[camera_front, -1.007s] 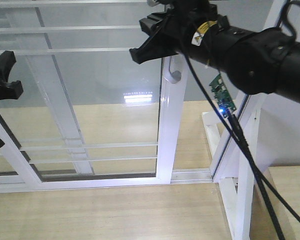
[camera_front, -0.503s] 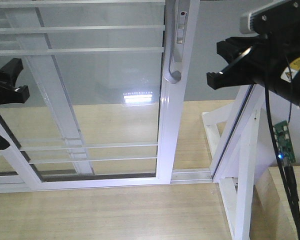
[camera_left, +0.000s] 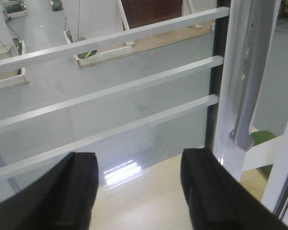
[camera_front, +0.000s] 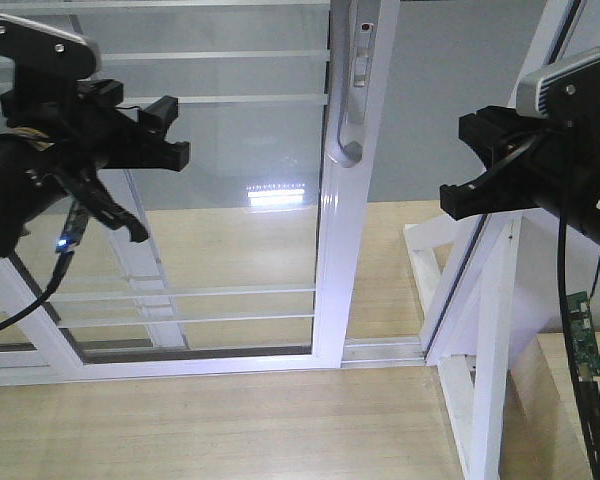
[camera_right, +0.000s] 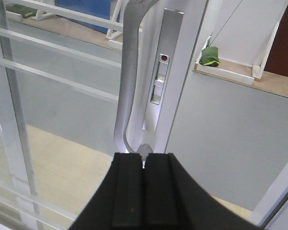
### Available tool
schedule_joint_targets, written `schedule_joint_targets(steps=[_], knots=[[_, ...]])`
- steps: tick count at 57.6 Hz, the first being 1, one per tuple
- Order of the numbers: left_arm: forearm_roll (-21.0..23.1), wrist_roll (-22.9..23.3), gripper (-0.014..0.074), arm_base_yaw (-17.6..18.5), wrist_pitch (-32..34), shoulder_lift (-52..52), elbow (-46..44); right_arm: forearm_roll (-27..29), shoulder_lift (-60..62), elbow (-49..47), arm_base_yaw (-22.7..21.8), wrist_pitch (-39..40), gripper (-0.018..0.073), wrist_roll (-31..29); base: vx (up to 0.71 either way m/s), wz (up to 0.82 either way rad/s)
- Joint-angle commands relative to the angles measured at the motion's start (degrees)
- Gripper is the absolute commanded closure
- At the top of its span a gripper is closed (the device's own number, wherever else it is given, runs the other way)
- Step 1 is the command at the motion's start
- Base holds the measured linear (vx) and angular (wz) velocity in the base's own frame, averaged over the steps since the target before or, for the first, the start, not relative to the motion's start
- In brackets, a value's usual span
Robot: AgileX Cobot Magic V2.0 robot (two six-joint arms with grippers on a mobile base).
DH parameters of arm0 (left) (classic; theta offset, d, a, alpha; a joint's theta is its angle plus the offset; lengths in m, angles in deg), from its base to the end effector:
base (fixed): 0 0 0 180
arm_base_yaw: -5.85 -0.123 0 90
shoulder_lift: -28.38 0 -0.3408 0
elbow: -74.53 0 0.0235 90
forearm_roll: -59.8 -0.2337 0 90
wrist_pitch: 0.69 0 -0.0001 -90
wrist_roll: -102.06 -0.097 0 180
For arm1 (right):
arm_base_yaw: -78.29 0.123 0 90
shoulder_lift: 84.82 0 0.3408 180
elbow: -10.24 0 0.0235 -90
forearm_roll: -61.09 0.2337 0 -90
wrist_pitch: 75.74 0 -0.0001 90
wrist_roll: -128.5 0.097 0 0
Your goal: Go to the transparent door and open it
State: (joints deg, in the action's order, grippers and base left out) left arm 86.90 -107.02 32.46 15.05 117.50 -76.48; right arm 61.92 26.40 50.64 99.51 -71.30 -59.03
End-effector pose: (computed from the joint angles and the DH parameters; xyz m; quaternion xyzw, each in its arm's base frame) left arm 0.2783 -0.1261 0.3510 0.1632 0.7705 -0.0787 0.6112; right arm 0.1854 0.0719 0.3613 -0.1907 0.7687 0.0767 0.6057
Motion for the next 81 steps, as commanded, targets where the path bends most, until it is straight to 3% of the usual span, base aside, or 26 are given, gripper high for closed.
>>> schedule_joint_targets(steps=[1, 21, 33, 44, 55, 81], knots=[[-0.5, 2.3, 0.0093, 1.9, 5.5, 1.9, -5.1, -0.1, 1.4, -1.7, -0.3, 4.8, 0.0564, -0.3, 0.00, 0.00], [-0.4, 4.8, 0.0093, 8.8, 9.4, 14.5, -17.5, -0.2, 1.4, -1.7, -0.3, 5.0, 0.0564, -0.4, 0.00, 0.00], [-1.6, 6.0, 0.0093, 11.1, 9.3, 20.0, -24.3, -0.2, 1.4, -1.7, -0.3, 4.8, 0.0564, -0.8, 0.00, 0.00], [-1.7, 6.1, 0.0093, 11.3, 8.9, 24.1, -30.0, -0.2, 1.4, -1.7, -0.3, 4.8, 0.0564, -0.8, 0.00, 0.00], [-1.9, 10.2, 0.0093, 11.3, 7.5, 27.5, -34.9, -0.2, 1.4, -1.7, -0.3, 4.8, 0.0564, -0.8, 0.00, 0.00], [-1.9, 10.1, 0.0093, 11.3, 4.9, 34.3, -45.2, -0.2, 1.4, -1.7, -0.3, 4.8, 0.0564, -0.8, 0.00, 0.00]])
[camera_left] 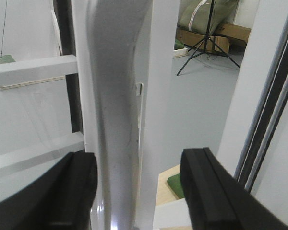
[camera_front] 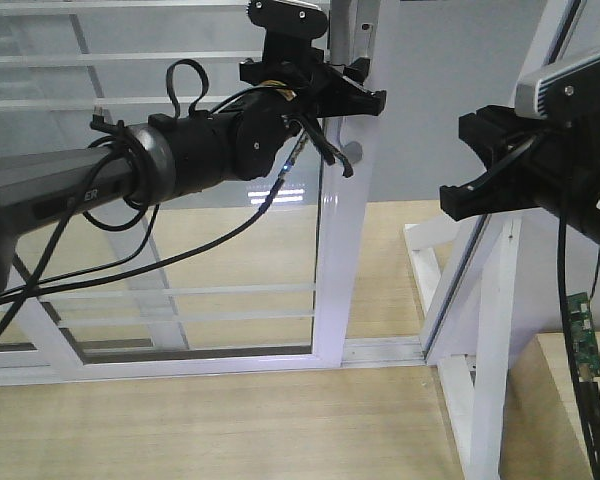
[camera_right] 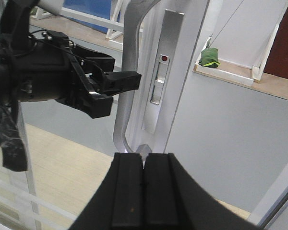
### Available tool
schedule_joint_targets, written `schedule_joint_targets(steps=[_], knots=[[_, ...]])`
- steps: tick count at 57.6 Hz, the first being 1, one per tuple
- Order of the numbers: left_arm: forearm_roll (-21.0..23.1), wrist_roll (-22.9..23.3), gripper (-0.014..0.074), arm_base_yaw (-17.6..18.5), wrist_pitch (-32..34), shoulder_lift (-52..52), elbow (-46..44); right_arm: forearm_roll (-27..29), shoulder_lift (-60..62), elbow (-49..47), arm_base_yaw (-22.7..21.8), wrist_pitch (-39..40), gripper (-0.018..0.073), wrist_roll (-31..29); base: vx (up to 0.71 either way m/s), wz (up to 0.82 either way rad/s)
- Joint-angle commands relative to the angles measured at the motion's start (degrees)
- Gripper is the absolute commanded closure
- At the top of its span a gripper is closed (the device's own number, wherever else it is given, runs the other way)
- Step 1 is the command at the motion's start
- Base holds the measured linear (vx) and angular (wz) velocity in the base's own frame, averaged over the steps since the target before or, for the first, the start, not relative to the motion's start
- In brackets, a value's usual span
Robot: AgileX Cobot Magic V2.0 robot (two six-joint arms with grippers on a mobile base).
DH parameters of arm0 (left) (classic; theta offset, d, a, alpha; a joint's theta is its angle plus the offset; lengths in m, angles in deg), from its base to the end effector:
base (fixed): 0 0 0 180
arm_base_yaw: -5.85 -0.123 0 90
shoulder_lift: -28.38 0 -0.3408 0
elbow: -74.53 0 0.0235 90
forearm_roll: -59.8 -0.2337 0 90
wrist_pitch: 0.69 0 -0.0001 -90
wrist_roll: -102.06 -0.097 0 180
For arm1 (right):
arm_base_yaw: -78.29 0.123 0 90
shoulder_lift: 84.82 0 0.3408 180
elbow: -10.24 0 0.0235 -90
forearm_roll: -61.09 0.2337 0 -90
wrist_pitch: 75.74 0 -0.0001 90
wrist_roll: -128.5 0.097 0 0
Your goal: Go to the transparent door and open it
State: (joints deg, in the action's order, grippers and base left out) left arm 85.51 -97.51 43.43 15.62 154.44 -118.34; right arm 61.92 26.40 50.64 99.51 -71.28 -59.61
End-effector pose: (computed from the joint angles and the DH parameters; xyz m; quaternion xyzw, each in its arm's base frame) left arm 0.4192 -0.3077 0.3139 0.1722 0.7369 -0.1950 0.6240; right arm 0.1854 0.0719 0.3614 -0.1946 0.7676 0.0737 0.6062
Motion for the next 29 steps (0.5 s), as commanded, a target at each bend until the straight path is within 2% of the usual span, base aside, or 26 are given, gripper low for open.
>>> schedule_joint_targets(steps=[1, 29], knots=[[-0.5, 0.5, 0.0093, 0.2, 4.2, -2.3, -3.6, -0.2, 1.4, -1.7, -0.3, 4.8, 0.0564, -0.3, 0.00, 0.00], [-0.1, 0.5, 0.0094, -0.9, 4.9, 1.1, -7.3, -0.2, 1.4, -1.7, -0.3, 4.8, 0.0564, 0.0, 0.00, 0.00]])
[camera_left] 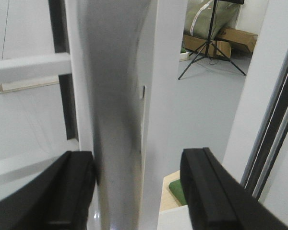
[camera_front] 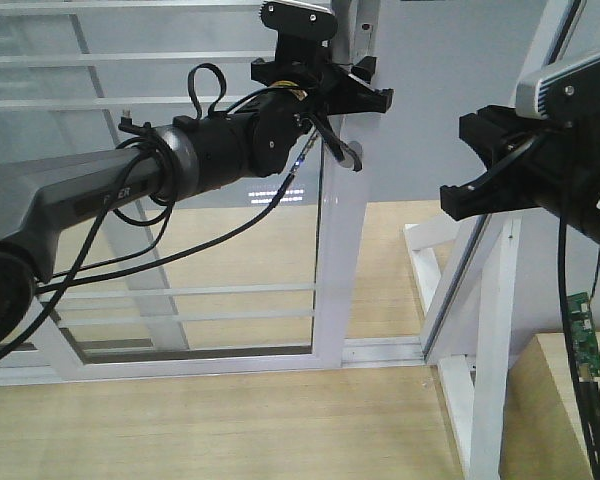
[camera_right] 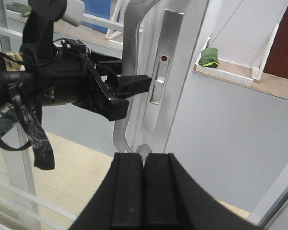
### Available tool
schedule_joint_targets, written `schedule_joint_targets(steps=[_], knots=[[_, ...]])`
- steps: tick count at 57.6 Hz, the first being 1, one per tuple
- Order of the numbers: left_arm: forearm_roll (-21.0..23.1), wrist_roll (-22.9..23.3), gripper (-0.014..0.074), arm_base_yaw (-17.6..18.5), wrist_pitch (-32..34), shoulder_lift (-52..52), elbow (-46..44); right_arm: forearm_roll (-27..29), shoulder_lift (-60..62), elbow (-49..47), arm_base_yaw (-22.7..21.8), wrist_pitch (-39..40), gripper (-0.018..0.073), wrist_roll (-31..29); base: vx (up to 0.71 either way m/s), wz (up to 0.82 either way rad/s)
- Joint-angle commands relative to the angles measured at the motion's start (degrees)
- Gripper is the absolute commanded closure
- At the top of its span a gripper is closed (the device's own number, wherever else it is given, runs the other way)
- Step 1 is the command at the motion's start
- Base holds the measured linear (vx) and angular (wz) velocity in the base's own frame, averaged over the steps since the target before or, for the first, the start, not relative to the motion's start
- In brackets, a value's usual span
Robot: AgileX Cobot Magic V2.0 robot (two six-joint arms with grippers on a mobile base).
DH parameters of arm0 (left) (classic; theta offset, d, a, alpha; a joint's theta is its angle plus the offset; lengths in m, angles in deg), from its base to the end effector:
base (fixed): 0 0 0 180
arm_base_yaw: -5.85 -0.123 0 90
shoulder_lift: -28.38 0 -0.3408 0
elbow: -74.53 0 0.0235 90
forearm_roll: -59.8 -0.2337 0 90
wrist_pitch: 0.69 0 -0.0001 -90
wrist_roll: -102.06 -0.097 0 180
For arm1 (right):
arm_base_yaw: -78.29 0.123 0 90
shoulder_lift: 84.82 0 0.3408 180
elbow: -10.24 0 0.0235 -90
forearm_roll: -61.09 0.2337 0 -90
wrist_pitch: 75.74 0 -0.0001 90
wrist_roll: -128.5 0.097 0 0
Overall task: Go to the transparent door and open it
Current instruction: 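Close the left gripper around the silver handle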
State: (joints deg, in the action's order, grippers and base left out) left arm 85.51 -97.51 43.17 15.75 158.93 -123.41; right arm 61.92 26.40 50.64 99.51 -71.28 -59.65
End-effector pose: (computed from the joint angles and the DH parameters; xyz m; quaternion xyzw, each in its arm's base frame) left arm 0.4380 -0.3190 0.3008 0.1690 0.7336 -0.1950 0.6287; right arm 0.1854 0.0719 0.3614 -0.1949 0.7675 0.0734 0.6063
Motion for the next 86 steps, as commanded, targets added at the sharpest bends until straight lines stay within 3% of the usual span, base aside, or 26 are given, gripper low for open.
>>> schedule_joint_targets(steps=[1, 12, 28, 38, 44, 63, 74, 86], knots=[[0.1, 0.5, 0.0094, -0.8, 4.8, -3.3, -2.2, -0.2, 1.4, -1.7, -0.3, 4.8, 0.0564, 0.0, 0.00, 0.00], [0.1, 0.5, 0.0094, -1.6, 5.7, -3.2, -3.2, -0.2, 1.4, -1.7, -0.3, 4.7, 0.0564, 0.0, 0.00, 0.00], [-0.4, 0.4, 0.0094, -1.6, 0.2, -1.1, -8.2, -0.2, 1.4, -1.7, -0.3, 4.8, 0.0564, 0.0, 0.00, 0.00], [-0.4, 0.4, 0.0110, -1.5, 0.1, -1.0, -8.2, -0.2, 1.4, -1.7, -0.3, 4.8, 0.0564, 0.0, 0.00, 0.00], [-0.4, 0.4, 0.0186, -1.4, 0.9, -1.0, -8.2, -0.2, 1.4, -1.7, -0.3, 4.8, 0.0564, 0.0, 0.00, 0.00], [-0.4, 0.4, 0.0606, -1.4, -4.0, -1.2, -8.2, -0.2, 1.4, -1.7, -0.3, 4.9, 0.0564, 0.0, 0.00, 0.00], [-0.4, 0.3, 0.0597, -1.9, -7.9, -2.5, -8.2, -0.2, 1.4, -1.7, -0.3, 4.9, 0.0564, 0.0, 0.00, 0.00], [-0.4, 0.4, 0.0596, -4.8, -12.3, -4.8, -8.2, -0.2, 1.4, -1.7, -0.3, 4.9, 0.0564, 0.0, 0.00, 0.00]])
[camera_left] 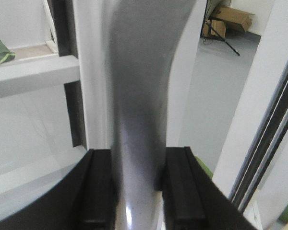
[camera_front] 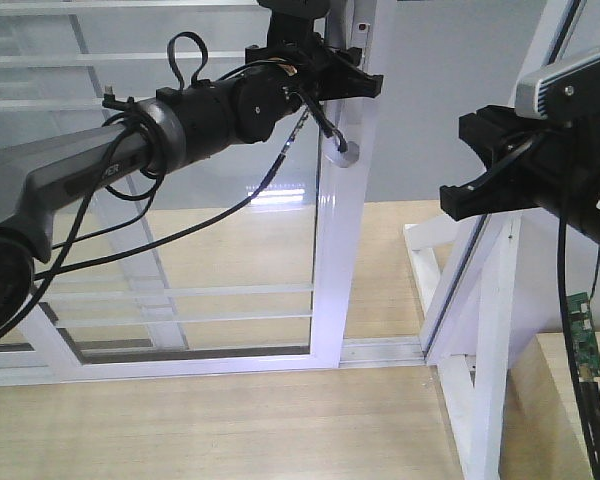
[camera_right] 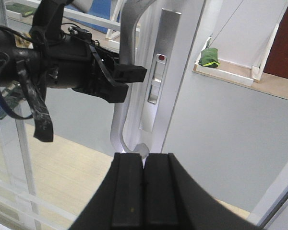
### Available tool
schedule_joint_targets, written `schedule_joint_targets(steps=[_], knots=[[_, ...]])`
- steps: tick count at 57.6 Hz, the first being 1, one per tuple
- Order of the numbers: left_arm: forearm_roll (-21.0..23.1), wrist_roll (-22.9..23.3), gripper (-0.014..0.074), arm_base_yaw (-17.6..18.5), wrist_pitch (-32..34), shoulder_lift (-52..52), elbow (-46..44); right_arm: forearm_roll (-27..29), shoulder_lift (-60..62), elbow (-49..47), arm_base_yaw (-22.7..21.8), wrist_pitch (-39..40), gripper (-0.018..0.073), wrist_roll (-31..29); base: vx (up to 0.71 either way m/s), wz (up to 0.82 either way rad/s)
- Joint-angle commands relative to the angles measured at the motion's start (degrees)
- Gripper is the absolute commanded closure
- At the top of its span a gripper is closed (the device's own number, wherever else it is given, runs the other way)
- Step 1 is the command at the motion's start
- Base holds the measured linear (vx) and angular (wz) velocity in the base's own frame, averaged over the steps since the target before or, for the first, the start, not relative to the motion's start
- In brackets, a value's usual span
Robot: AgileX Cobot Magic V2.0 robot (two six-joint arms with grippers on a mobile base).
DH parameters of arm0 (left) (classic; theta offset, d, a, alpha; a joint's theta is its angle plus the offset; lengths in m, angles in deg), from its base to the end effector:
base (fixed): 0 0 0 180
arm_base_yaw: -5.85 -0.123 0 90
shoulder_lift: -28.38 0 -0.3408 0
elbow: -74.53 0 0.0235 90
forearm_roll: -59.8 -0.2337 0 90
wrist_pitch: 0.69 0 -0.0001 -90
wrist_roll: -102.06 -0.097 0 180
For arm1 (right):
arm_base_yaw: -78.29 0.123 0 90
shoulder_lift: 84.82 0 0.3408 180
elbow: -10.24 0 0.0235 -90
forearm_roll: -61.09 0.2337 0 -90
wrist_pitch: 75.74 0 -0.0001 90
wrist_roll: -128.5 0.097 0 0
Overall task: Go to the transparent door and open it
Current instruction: 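Close the left gripper around the silver handle, then slide the door further open with the left gripper, away from the right gripper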
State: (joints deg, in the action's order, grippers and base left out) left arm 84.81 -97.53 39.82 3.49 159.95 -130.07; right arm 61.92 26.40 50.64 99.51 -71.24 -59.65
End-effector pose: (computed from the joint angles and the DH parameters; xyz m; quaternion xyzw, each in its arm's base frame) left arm 0.4585 -0.3054 0.3100 0.1843 0.7616 -0.1977 0.5890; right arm 0.1855 0.0719 0.3614 -0.1948 0.7673 0.0735 0.6065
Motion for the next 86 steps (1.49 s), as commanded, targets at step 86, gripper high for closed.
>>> schedule_joint_targets(steps=[86], knots=[[-13.5, 3.4, 0.0596, -18.3, -18.6, -22.2, -1.5, -0.1, 1.4, -1.7, -0.3, 5.4, 0.0564, 0.9, 0.00, 0.00]])
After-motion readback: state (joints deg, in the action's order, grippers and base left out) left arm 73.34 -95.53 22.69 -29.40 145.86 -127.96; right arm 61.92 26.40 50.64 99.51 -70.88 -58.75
